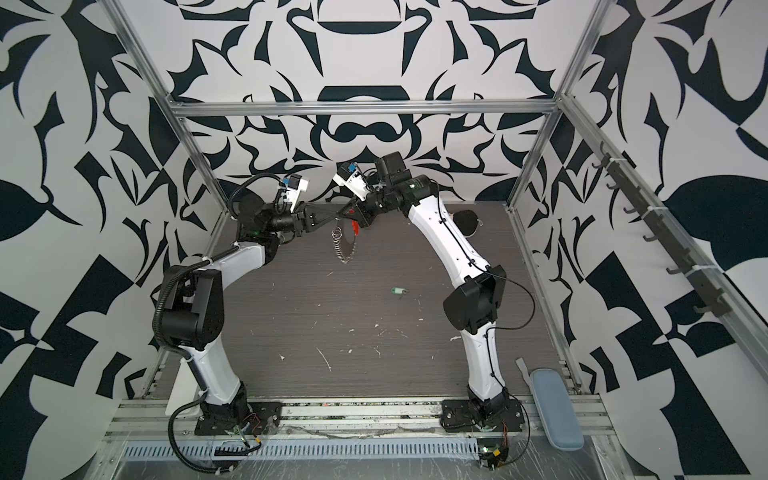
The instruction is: Put the keys on the keyring
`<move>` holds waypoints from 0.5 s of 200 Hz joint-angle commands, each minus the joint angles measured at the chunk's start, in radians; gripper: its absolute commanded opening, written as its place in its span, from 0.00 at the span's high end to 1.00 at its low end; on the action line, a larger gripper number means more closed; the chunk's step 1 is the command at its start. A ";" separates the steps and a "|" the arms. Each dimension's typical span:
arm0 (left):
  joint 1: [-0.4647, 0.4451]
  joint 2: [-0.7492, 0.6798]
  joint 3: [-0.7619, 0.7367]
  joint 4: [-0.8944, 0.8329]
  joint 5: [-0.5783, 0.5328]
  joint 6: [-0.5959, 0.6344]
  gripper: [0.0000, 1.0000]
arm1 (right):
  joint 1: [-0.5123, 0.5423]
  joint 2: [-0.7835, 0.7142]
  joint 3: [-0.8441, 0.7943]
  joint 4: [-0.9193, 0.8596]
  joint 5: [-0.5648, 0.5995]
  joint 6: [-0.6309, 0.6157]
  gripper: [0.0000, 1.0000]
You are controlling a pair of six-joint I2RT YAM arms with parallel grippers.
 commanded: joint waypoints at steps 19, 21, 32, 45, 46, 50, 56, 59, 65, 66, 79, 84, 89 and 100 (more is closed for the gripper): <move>-0.016 0.010 0.018 0.051 0.016 -0.023 0.98 | 0.013 -0.028 0.009 0.091 -0.047 0.038 1.00; -0.016 0.010 0.018 0.051 0.016 -0.023 0.99 | 0.013 -0.028 0.010 0.092 -0.047 0.039 1.00; -0.016 0.010 0.018 0.051 0.016 -0.023 1.00 | 0.013 -0.028 0.011 0.095 -0.053 0.044 1.00; -0.016 0.009 0.019 0.053 0.015 -0.022 1.00 | 0.015 -0.028 0.010 0.096 -0.060 0.049 1.00; -0.016 0.010 0.018 0.054 0.015 -0.022 1.00 | 0.015 -0.028 0.010 0.096 -0.060 0.049 1.00; -0.018 0.011 0.019 0.055 0.014 -0.021 1.00 | 0.014 -0.028 0.010 0.096 -0.063 0.050 1.00; -0.018 0.010 0.019 0.061 0.011 -0.021 1.00 | 0.014 -0.028 0.008 0.098 -0.066 0.054 1.00; -0.018 0.010 0.019 0.067 0.010 -0.023 1.00 | 0.014 -0.028 0.007 0.099 -0.066 0.056 1.00; -0.018 0.009 0.016 0.079 -0.003 -0.023 1.00 | 0.015 -0.029 0.004 0.104 -0.066 0.061 1.00; -0.018 0.008 0.014 0.082 -0.007 -0.023 1.00 | 0.015 -0.029 0.004 0.105 -0.066 0.063 1.00; -0.018 0.001 -0.001 0.108 -0.060 -0.023 1.00 | 0.015 -0.037 -0.020 0.139 -0.067 0.098 1.00; -0.018 -0.002 -0.005 0.112 -0.081 -0.023 1.00 | 0.014 -0.045 -0.037 0.163 -0.067 0.117 0.96; -0.019 -0.005 -0.008 0.116 -0.103 -0.024 1.00 | 0.014 -0.052 -0.057 0.185 -0.063 0.134 0.87; -0.019 -0.013 -0.024 0.131 -0.174 -0.030 1.00 | 0.011 -0.077 -0.106 0.243 -0.041 0.186 0.72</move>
